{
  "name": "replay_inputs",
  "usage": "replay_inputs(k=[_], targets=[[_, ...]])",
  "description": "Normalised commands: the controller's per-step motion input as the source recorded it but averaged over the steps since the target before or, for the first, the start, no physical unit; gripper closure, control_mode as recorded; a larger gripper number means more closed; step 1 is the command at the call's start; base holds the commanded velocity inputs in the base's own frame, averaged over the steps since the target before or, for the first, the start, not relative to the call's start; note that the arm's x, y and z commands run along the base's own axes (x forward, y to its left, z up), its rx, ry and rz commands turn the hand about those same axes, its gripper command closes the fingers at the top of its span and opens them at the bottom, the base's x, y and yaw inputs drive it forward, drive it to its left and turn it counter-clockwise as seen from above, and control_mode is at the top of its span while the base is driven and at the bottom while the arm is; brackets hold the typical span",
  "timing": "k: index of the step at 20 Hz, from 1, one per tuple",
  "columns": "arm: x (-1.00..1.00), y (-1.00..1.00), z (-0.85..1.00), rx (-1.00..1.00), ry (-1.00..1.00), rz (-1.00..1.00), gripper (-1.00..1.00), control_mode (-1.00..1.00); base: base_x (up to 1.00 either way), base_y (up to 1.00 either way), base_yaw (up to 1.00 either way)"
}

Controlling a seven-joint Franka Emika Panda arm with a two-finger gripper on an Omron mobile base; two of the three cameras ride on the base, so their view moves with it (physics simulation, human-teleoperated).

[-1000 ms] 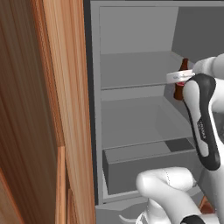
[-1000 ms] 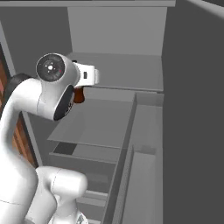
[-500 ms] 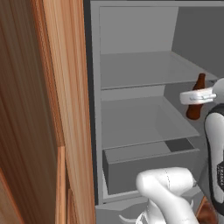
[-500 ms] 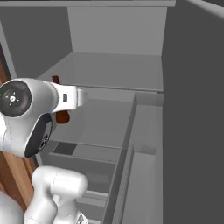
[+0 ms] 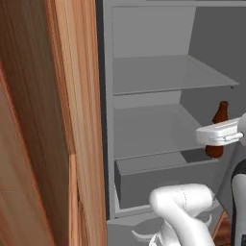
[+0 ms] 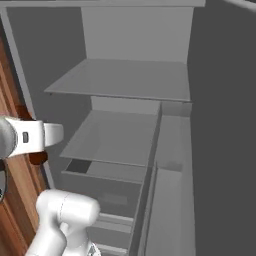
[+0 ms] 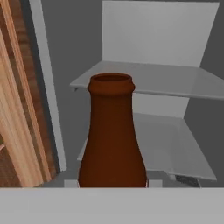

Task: Open the fridge, grab two sodas, and place both sodas inside the bowl with ice on the dining counter.

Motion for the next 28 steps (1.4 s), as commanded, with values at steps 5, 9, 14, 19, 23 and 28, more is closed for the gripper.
replay_inputs(k=[5,9,14,19,23,28], targets=[[0.00,0.00,0.00,0.00,0.00,0.00,1.00,1.00,-1.00,0.12,0.00],[0.00,0.00,0.00,0.00,0.00,0.00,1.00,1.00,-1.00,0.04,0.01],[0.00,0.00,0.00,0.00,0.00,0.00,1.00,1.00,-1.00,0.00,0.05],[0.00,0.00,0.00,0.00,0.00,0.00,1.00,1.00,-1.00,-0.19,0.09],[0.00,0.00,0.00,0.00,0.00,0.00,1.00,1.00,-1.00,-0.50,0.16],[0.00,0.00,0.00,0.00,0.00,0.00,1.00,1.00,-1.00,-0.37,0.24]])
